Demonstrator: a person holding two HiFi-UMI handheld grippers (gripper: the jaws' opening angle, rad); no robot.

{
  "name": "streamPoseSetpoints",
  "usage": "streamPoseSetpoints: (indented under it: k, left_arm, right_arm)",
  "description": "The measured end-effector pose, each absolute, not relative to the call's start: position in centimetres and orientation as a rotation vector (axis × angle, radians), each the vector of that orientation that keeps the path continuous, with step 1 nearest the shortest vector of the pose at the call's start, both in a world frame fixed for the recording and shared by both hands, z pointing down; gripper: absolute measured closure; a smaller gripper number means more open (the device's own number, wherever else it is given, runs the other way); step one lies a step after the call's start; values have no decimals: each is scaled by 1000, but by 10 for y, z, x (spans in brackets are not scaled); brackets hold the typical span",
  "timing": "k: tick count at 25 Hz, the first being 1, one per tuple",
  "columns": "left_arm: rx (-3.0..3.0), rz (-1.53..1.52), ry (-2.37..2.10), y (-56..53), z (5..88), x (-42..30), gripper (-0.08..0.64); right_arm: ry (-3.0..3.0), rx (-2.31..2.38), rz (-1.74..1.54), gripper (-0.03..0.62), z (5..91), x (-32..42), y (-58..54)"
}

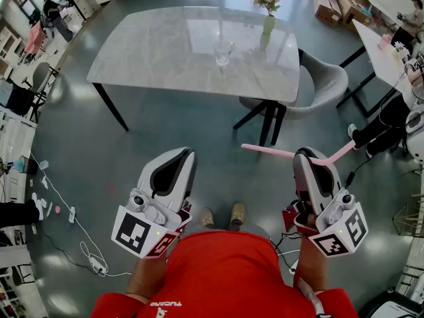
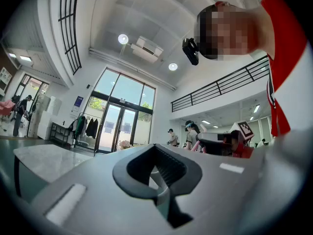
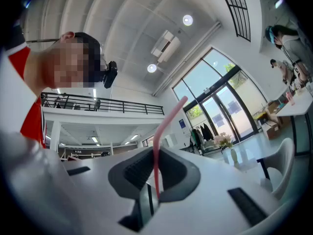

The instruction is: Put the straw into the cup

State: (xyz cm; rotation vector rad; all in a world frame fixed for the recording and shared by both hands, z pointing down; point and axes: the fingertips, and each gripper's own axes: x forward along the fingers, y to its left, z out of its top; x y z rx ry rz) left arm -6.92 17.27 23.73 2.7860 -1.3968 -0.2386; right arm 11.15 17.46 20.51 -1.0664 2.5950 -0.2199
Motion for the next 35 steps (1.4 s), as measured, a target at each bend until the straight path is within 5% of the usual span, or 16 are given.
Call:
streamPoseSetpoints:
  k: [35]
  left_arm:
    - [2743, -248, -1548, 127, 231, -14, 555]
  right_arm:
    - [2713, -933, -189, 569, 213, 139, 109]
